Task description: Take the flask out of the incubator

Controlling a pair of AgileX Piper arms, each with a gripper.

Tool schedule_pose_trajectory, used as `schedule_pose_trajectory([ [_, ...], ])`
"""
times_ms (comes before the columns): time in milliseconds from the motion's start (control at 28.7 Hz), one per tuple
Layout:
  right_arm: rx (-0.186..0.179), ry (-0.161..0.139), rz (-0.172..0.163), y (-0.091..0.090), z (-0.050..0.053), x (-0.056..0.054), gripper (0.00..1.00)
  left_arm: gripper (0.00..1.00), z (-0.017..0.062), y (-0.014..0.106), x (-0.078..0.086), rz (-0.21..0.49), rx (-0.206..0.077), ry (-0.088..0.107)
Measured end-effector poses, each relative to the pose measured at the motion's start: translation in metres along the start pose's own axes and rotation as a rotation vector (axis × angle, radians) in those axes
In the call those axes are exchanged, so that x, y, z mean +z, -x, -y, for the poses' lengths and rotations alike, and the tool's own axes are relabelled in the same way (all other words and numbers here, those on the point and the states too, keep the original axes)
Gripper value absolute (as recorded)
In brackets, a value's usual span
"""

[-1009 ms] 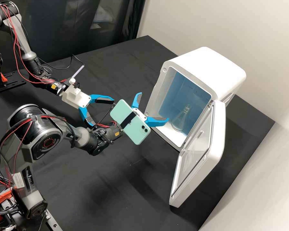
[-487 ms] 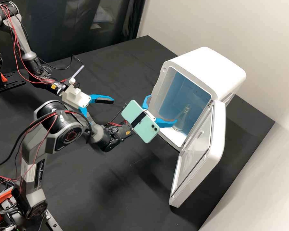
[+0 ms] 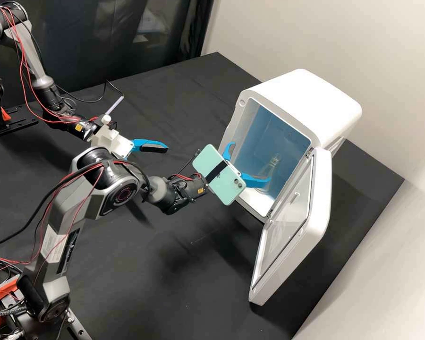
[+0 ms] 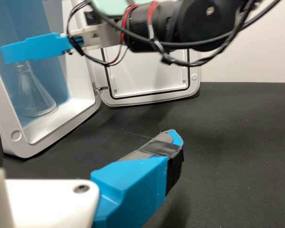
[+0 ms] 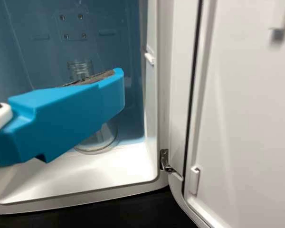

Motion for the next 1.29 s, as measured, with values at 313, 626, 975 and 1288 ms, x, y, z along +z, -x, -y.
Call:
schedule_pose_trajectory([
  [313, -0.030, 0.035, 0.032, -0.028, 0.015, -0.003, 1.00, 1.00, 0.0000, 0.000, 0.000, 0.000, 0.000, 0.000],
  [626, -0.045, 0.042, 0.057, -0.050, 0.022, -0.002, 1.00, 1.00, 0.0000, 0.000, 0.000, 0.000, 0.000, -0.015],
  [975, -0.058, 0.050, 0.073, -0.065, 0.025, -0.002, 1.00, 1.00, 0.0000, 0.000, 0.000, 0.000, 0.000, -0.020],
  [1288, -0.066, 0.057, 0.092, -0.082, 0.027, 0.005, 1.00, 1.00, 0.0000, 0.000, 0.000, 0.000, 0.000, -0.020],
])
